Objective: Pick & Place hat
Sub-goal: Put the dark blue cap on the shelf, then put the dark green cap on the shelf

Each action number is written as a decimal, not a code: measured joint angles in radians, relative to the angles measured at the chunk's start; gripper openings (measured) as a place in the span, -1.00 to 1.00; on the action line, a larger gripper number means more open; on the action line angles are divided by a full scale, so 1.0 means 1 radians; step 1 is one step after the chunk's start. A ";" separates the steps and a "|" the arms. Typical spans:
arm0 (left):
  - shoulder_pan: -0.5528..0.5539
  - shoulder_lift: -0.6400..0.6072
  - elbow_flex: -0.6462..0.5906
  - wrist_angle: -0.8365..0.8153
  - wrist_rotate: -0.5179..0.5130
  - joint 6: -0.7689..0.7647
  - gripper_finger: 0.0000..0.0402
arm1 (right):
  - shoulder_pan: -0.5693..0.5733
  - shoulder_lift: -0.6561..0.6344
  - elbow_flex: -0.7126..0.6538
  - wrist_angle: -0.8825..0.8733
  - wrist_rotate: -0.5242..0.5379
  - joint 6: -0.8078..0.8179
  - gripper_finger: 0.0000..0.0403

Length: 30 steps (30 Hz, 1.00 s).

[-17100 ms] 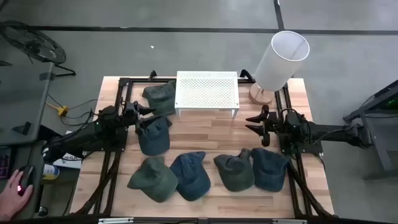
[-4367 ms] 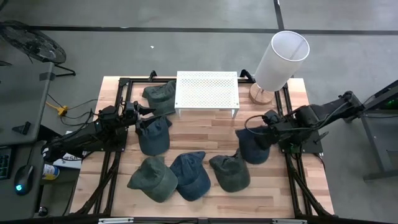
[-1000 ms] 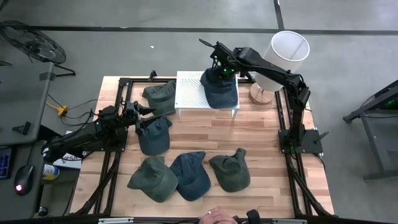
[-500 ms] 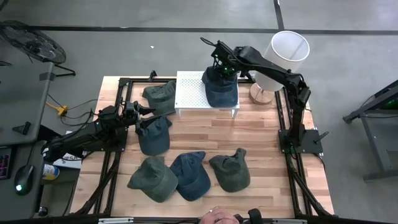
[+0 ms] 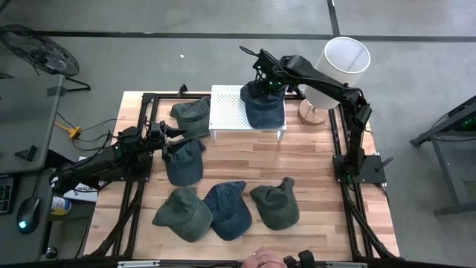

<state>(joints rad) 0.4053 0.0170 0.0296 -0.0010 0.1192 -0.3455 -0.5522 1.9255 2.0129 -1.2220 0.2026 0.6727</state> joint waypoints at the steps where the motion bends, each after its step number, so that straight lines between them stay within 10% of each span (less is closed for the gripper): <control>1: 0.000 0.000 0.000 0.000 0.000 0.000 0.33 | 0.000 0.000 0.000 0.001 -0.001 0.000 -0.36; 30: 0.000 0.000 0.000 0.000 0.000 0.000 0.33 | 0.044 -0.182 0.002 -0.087 0.004 -0.018 -0.16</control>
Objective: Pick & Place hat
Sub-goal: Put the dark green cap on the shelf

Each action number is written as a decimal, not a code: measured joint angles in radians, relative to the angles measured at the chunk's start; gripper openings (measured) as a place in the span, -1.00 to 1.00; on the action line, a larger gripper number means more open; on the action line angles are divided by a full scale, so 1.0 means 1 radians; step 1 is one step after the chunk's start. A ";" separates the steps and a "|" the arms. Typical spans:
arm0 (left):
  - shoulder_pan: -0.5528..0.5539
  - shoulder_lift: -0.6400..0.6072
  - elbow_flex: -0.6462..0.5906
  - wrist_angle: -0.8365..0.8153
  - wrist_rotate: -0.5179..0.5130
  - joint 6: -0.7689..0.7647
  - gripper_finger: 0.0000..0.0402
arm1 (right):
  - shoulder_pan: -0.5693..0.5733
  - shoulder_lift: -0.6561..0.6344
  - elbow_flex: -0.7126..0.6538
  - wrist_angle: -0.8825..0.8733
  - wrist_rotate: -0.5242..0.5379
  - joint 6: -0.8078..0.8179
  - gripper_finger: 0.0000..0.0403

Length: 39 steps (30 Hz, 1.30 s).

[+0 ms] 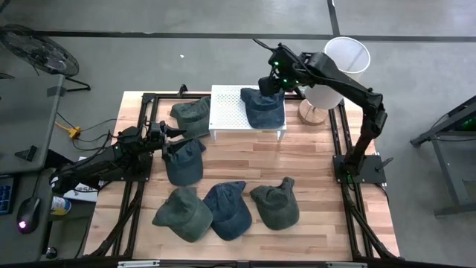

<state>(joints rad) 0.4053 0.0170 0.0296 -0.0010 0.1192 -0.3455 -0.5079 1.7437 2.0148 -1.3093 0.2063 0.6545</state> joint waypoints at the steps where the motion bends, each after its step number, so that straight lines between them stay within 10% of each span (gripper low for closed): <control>1: 0.000 0.000 0.000 0.000 0.000 0.000 0.33 | 0.011 -0.008 0.000 -0.018 0.006 0.002 -0.16; 39: 0.000 0.000 0.000 0.000 -0.002 0.000 0.33 | 0.811 0.019 -0.002 -0.216 0.084 0.333 -0.16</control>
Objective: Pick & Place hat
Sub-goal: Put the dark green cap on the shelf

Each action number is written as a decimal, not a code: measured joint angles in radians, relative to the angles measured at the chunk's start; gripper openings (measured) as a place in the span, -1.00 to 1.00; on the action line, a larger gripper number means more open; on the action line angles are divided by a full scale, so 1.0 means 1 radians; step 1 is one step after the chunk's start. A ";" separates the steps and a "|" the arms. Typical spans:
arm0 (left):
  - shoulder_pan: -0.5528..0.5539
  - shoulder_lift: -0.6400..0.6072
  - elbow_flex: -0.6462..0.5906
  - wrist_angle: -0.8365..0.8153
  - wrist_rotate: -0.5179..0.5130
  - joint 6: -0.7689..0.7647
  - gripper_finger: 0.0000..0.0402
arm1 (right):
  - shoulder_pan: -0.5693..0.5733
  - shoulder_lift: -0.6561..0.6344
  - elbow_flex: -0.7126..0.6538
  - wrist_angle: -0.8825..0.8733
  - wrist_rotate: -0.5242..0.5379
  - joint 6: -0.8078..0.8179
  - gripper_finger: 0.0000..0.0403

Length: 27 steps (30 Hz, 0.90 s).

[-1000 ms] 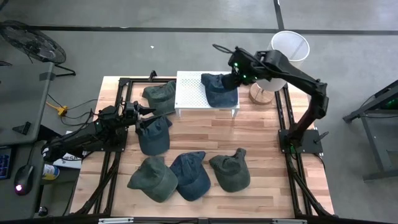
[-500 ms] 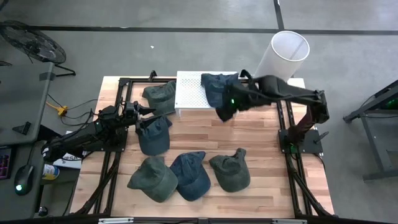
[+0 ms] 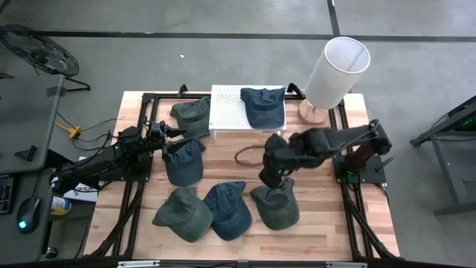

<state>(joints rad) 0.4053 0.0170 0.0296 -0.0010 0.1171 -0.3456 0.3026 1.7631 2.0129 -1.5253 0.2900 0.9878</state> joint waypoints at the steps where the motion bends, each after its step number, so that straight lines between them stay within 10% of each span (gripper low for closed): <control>1: 0.000 0.000 0.000 0.000 0.000 0.000 0.33 | 0.014 0.011 0.000 0.000 0.002 0.006 -0.16; 14: 0.000 0.000 0.000 0.000 -0.001 0.000 0.33 | 0.098 0.100 -0.007 -0.043 -0.033 0.184 -0.16; 27: 0.000 0.000 0.000 0.000 -0.002 0.000 0.33 | 0.099 0.022 -0.386 0.191 -0.189 0.458 -0.16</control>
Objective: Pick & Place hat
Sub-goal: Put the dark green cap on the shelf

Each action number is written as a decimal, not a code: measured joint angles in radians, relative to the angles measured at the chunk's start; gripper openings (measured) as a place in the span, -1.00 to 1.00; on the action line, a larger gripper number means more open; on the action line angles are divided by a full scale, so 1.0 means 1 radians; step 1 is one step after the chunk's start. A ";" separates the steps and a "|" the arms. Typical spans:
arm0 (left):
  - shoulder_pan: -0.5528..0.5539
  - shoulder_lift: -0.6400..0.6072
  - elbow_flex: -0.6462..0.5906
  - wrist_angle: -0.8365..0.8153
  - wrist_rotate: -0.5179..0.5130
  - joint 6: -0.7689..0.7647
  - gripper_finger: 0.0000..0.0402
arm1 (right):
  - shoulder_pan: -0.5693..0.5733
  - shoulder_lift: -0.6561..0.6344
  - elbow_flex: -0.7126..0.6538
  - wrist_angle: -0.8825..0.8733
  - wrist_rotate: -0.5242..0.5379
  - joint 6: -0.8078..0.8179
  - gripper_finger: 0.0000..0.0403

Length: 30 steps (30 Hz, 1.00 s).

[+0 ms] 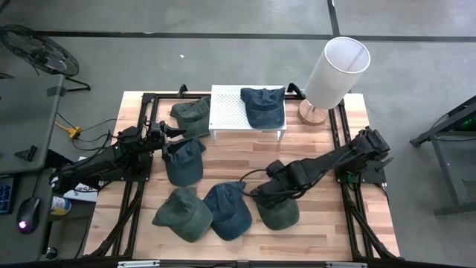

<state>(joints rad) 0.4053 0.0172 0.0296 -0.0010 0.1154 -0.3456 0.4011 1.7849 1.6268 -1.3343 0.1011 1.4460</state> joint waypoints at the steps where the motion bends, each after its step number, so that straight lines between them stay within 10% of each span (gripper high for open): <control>1: 0.000 0.000 0.000 0.000 0.000 0.000 0.33 | 0.000 -0.010 -0.030 0.032 -0.009 0.018 -0.16; 30: 0.000 0.000 0.000 0.000 0.000 0.000 0.33 | 0.086 -0.050 -0.367 0.433 0.031 0.109 -0.13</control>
<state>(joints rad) 0.4053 0.0173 0.0296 -0.0010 0.1149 -0.3457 0.4872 1.7351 1.2602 -0.9018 0.1322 1.5551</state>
